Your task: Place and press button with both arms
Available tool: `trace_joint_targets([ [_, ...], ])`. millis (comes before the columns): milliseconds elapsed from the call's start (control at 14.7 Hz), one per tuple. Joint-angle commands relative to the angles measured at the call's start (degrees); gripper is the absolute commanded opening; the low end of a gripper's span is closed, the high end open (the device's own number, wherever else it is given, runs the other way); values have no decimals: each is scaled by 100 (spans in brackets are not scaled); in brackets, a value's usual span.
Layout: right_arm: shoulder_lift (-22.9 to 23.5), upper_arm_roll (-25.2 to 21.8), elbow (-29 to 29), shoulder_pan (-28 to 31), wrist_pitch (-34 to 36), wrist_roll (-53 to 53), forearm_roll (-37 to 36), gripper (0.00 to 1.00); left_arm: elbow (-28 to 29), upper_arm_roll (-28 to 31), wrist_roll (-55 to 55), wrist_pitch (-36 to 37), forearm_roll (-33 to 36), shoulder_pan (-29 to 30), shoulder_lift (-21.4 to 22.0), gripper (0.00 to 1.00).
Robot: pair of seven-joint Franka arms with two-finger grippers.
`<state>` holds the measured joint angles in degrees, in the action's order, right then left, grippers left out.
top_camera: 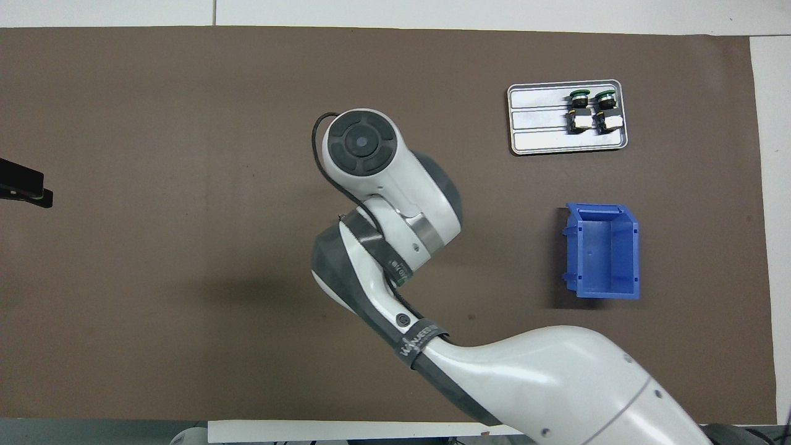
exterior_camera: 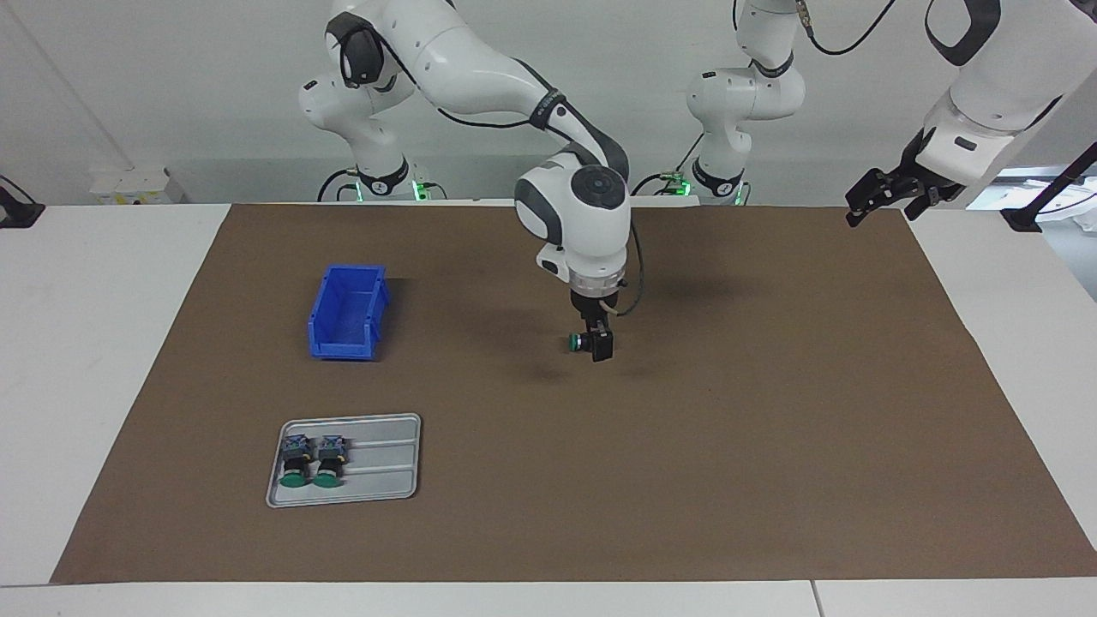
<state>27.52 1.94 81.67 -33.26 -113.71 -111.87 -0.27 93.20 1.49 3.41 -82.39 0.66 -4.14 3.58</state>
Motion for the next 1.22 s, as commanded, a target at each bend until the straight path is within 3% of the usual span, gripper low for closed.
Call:
trace_joint_targets([
  [0, -667, 70, 156, 686, 620, 1312, -34, 98, 120, 53, 273, -76, 40, -25, 99, 100],
  [544, -1985, 70, 481, 2401, 2413, 6654, -25, 98, 128, 53, 993, -67, 40, -87, 99, 100],
  [816, -2592, 43, 683, 3148, 3073, 9046, -43, 98, 566, 26, 2318, -268, 49, -376, 292, 100],
  [1156, -2725, -131, 779, 3572, 3417, 10710, -52, 98, 1112, 0, 4988, -725, 31, -1254, 354, 100],
])
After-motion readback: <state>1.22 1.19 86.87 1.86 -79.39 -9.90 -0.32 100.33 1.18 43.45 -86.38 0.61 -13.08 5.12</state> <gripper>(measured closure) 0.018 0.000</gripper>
